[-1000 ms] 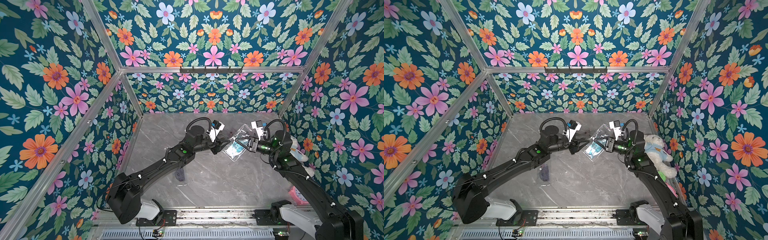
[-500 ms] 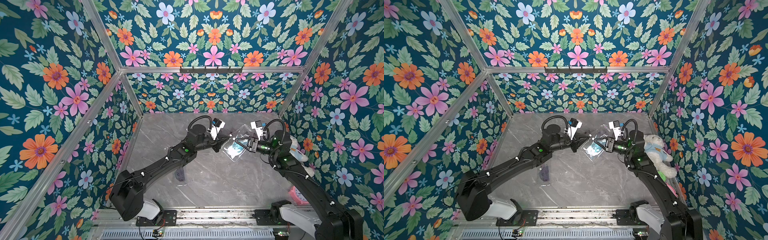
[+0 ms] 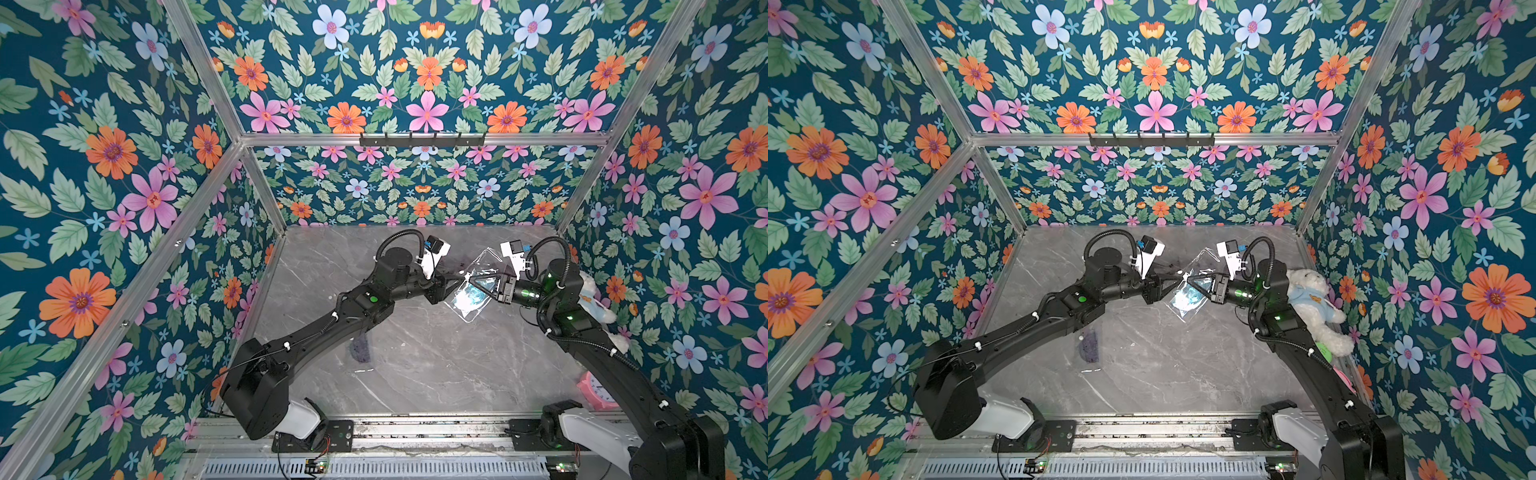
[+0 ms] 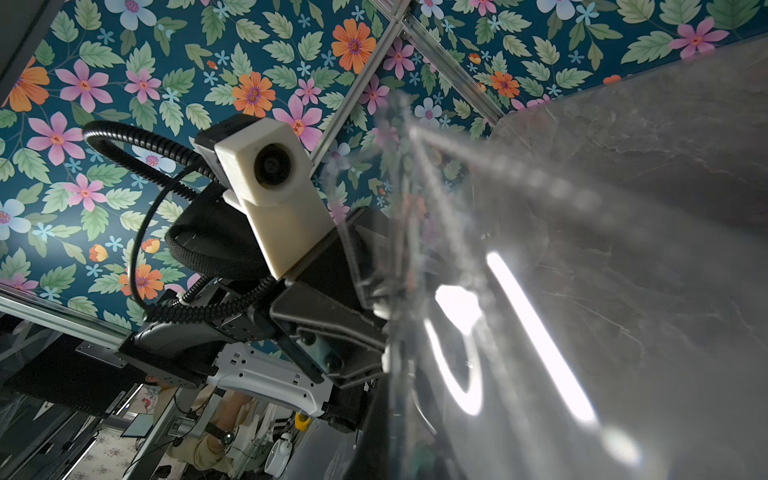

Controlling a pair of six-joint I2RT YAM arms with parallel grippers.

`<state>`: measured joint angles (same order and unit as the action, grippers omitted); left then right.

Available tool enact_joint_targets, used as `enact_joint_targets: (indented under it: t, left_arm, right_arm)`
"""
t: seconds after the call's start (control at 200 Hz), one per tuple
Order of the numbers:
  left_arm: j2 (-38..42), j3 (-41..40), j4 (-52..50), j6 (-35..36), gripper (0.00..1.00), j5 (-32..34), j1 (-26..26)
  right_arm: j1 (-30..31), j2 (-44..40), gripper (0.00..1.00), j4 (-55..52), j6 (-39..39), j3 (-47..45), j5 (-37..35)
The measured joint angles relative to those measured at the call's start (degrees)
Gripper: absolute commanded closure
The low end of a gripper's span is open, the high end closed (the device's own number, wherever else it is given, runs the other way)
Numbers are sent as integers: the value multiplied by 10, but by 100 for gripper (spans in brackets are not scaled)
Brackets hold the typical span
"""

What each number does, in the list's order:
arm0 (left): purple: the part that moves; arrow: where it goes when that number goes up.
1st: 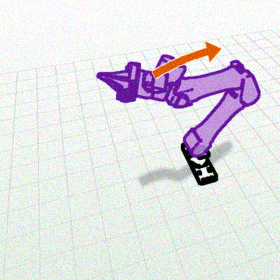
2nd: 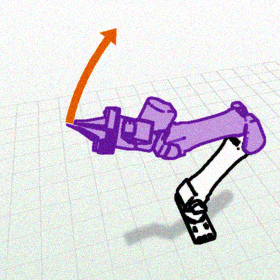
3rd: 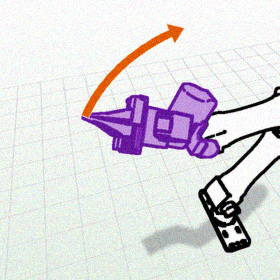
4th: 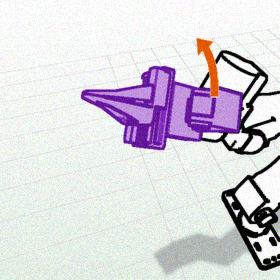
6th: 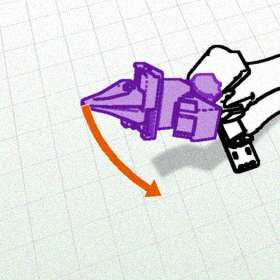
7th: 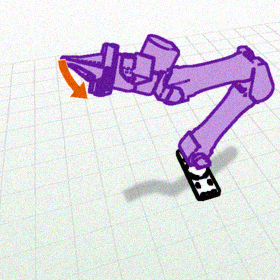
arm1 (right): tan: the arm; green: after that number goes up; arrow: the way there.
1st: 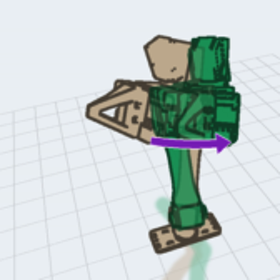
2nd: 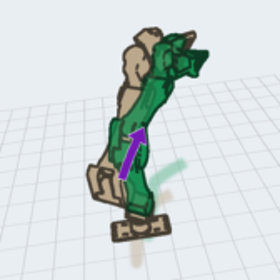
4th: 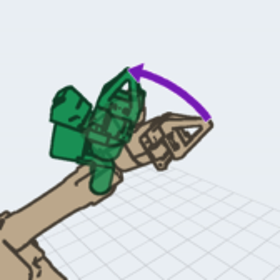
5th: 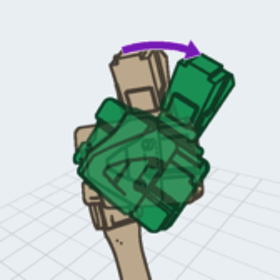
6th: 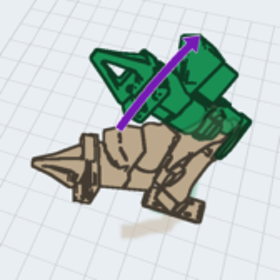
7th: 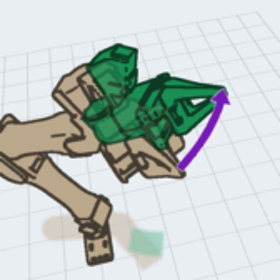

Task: Open the ruler set and take out the ruler
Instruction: Open the ruler set bag.

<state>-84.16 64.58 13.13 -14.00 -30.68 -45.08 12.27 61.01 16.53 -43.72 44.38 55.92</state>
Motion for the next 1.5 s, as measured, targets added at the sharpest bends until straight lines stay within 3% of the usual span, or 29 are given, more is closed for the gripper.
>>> enact_joint_targets:
  t: [0.09,0.335,0.61,0.645,0.85,0.98,1.345,1.5]
  left_arm:
    - [-6,5,1,-8,59,-30,3]
    - [-5,1,8,-25,100,-77,10]
    - [-1,-2,14,-43,100,-93,15]
    - [0,-3,14,-48,100,-95,16]
    - [13,-14,17,-55,100,-92,19]
    - [23,-17,17,-55,100,-76,26]
    - [14,12,-57,-40,100,40,31]
    - [-10,39,-97,-39,100,86,31]
  right_arm:
    - [0,1,95,0,1,3,7]
    - [0,3,96,0,2,4,19]
    - [0,0,95,-4,10,4,24]
    - [0,-1,89,-4,13,4,24]
    - [0,-3,32,-41,33,9,15]
    - [0,-16,16,-83,55,20,-10]
    - [0,-69,11,-238,137,32,-135]
    - [0,-88,25,-290,150,30,-203]
